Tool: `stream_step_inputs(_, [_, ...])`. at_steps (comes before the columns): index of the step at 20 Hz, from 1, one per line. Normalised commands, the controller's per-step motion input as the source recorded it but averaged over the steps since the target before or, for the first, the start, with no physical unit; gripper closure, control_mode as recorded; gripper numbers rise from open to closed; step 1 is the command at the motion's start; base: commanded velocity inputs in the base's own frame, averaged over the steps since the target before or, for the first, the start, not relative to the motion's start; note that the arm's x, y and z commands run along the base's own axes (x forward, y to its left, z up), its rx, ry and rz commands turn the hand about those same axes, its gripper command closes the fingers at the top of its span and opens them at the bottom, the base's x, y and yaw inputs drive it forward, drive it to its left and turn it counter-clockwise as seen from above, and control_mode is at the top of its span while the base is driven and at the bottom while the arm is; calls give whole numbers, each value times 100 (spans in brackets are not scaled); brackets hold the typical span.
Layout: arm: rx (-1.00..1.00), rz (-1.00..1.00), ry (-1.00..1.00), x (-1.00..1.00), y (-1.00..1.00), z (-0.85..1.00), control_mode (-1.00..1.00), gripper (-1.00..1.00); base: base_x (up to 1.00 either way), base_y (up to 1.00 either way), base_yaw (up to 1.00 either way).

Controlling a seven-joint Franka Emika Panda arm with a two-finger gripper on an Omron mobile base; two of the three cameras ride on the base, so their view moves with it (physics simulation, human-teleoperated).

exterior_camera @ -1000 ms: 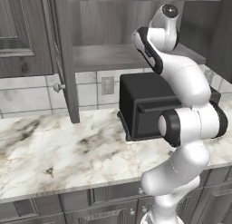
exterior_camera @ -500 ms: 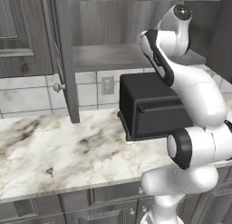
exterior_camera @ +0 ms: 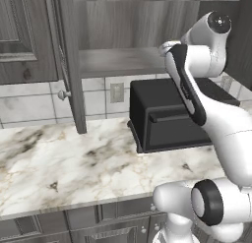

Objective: There is a tray on the dining counter. Grab the cup, mug, and pitcher and place them on the tray. The pitcher may be placed next to the tray if it cannot fit the tray.

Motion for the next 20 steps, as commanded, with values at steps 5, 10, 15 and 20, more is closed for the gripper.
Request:
stream_step_inputs(5, [0, -1, 6, -96, 0, 0, -100, 100, 0, 0, 0])
stream_step_inputs(10, [0, 0, 15, -77, 15, 0, -100, 100, 0, 0, 0])
stream_step_inputs(15, [0, 1, 15, -57, 26, 0, -100, 100, 0, 0, 0])
stream_step_inputs(20, [0, 3, 18, -41, 20, 0, -100, 100, 0, 0, 0])
